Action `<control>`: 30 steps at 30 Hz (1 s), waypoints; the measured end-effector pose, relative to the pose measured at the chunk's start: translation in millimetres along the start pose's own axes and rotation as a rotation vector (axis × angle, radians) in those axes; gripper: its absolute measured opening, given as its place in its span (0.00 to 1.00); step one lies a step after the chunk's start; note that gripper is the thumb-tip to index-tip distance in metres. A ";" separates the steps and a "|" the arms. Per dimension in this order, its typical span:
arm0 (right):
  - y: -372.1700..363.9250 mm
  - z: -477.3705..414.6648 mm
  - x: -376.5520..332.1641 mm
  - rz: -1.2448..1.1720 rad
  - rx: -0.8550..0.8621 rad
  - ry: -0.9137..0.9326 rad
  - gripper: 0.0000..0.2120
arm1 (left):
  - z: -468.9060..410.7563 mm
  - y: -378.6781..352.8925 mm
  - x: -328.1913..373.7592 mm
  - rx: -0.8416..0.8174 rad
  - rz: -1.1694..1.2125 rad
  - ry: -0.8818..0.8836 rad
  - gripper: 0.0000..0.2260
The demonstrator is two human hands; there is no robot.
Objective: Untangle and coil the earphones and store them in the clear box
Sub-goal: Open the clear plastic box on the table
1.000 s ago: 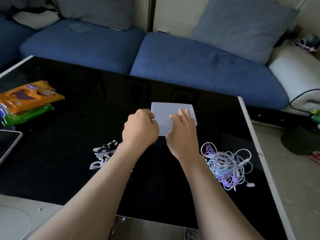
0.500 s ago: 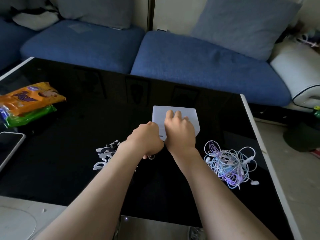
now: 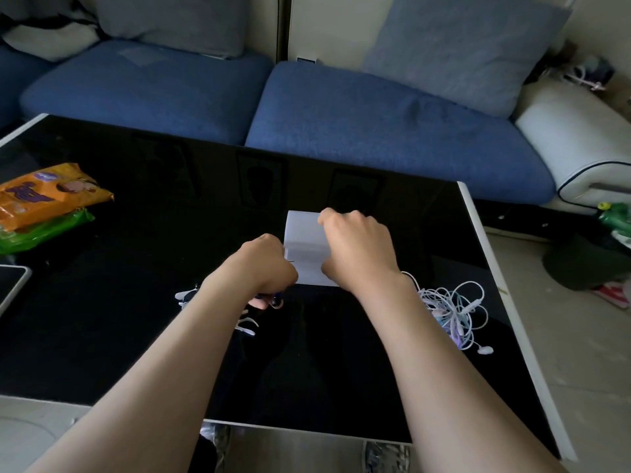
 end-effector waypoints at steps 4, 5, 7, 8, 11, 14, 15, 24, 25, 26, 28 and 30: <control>20.0 -2.5 9.4 -0.231 0.187 0.017 0.18 | 3.1 8.2 10.3 0.109 -0.127 -0.069 0.12; 21.2 -2.7 10.3 -0.282 0.227 0.031 0.16 | 4.1 9.4 14.5 0.126 -0.156 -0.098 0.14; 18.2 -6.0 9.8 -0.301 0.298 0.064 0.13 | 5.3 5.5 16.6 0.098 -0.169 -0.114 0.13; 16.4 -8.1 9.1 -0.276 0.341 0.076 0.12 | 6.2 2.1 14.5 0.071 -0.182 -0.100 0.11; 16.3 -14.2 14.0 -0.230 0.456 0.053 0.12 | 7.3 -1.9 13.8 0.035 -0.293 -0.105 0.10; 15.1 -20.7 20.0 -0.220 0.469 0.027 0.18 | 4.7 5.2 26.4 0.128 -0.306 -0.222 0.16; 14.4 -21.5 20.1 -0.218 0.465 0.021 0.21 | 4.1 6.3 28.6 0.143 -0.308 -0.246 0.20; 29.9 -14.6 42.6 -0.184 0.768 -0.269 0.17 | -0.8 -14.9 21.2 -0.018 -0.345 -0.210 0.20; 25.6 -19.4 43.4 -0.159 0.729 -0.285 0.20 | -1.5 -16.6 20.6 -0.028 -0.343 -0.211 0.20; 15.7 -27.4 42.2 -0.138 0.629 -0.276 0.25 | -2.3 -17.7 20.3 -0.033 -0.347 -0.212 0.20; -15.0 -39.9 38.2 -0.104 0.331 -0.260 0.34 | -4.1 -18.8 18.5 -0.033 -0.358 -0.213 0.21; -49.7 -41.8 36.3 -0.106 0.057 -0.249 0.31 | -5.5 -18.9 18.5 -0.032 -0.365 -0.218 0.21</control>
Point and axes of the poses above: each hand's wrist, its own z-axis away from the middle knuckle, its own y-axis out of the back of the hand, x = y × z, the point moved 9 cm from there along -z, towards the middle knuckle, and after that the axes turned 10 degrees about -y, right-handed, at the moved point
